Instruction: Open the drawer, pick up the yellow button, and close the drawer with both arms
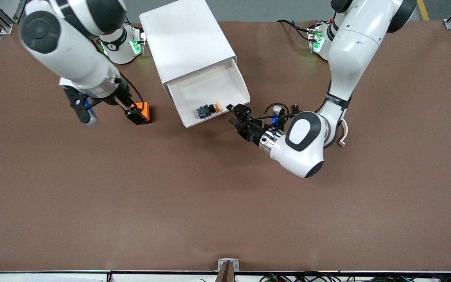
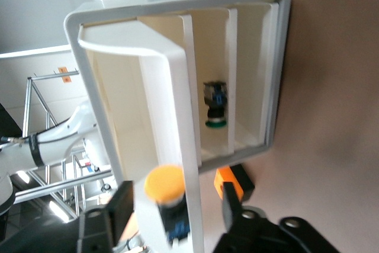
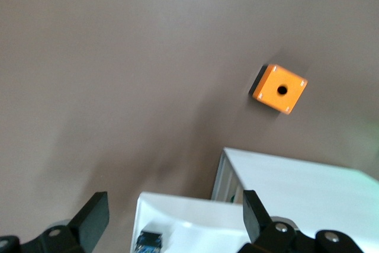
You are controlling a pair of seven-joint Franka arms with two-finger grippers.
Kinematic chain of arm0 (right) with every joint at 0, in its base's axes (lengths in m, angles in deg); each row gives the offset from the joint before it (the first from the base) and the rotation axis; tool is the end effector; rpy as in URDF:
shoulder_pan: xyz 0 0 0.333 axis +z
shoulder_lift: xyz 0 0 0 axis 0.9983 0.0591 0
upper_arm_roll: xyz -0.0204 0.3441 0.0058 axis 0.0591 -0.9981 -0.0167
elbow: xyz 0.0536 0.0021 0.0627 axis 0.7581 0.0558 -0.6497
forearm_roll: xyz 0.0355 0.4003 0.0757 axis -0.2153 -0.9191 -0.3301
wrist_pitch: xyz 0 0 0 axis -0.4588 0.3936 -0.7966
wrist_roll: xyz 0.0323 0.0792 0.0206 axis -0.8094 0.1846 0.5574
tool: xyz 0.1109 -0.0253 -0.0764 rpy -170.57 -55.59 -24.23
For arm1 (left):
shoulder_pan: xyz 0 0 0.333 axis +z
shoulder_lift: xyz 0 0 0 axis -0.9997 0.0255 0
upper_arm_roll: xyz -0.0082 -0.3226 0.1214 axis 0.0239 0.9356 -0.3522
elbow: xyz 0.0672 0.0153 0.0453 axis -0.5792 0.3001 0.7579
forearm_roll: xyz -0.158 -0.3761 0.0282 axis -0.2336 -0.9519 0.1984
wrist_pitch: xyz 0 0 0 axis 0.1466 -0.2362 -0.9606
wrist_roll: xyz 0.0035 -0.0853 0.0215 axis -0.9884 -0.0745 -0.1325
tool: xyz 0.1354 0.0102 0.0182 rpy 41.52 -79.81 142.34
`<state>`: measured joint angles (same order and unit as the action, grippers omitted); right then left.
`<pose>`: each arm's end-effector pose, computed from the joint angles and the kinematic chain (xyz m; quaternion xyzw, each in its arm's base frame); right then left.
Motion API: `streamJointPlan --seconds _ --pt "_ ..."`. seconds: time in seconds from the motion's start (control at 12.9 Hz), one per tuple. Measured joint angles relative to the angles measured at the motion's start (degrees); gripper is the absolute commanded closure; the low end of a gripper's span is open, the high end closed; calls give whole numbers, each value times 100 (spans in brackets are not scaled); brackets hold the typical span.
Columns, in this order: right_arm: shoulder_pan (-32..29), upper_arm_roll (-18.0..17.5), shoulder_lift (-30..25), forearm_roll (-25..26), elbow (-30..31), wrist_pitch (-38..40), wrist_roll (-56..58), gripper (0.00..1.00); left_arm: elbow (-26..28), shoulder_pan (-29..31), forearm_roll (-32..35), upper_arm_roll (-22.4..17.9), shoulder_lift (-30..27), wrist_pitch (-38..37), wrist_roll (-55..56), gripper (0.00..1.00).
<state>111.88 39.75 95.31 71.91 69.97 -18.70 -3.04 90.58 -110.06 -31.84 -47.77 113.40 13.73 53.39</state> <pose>0.5425 0.2815 0.5336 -0.8719 0.4854 0.0618 0.0189 0.5967 -0.4294 0.3066 -0.3801 -0.7291 0.5470 0.1575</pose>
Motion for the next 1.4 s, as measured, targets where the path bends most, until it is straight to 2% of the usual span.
streamJointPlan --seconds 0.16,0.39,0.54,0.86,1.09,1.17,1.24,1.32,1.4 --pt "329 -1 167 0 4 -295 -661 0 -178 329 233 3 -39 -23 -42 1" --pt "763 -1 412 0 24 -691 -1523 0 -292 613 1190 11 -257 -85 -322 1" --pt "1070 0 499 0 167 -1047 -2040 0 -304 746 1576 -4 -453 -85 -560 1" --pt "1573 2 595 43 557 -1667 -2650 0 -311 894 2580 -24 -744 -86 -1886 1" --pt "1759 5 917 345 619 -1971 -3023 2 -322 825 3230 17 -906 -86 -3123 1" --pt "1800 7 1033 406 621 -2029 -3069 14 -324 797 3436 25 -990 -86 -3597 1" --pt "1835 7 1111 422 621 -2060 -3086 34 -323 776 3594 41 -1069 -96 -4002 1" --pt "1861 7 1140 435 620 -2070 -3095 49 -323 766 3716 66 -1119 -141 -4346 1" --pt "1871 7 1139 449 617 -2070 -3095 54 -322 756 3837 90 -1138 -215 -4687 0"
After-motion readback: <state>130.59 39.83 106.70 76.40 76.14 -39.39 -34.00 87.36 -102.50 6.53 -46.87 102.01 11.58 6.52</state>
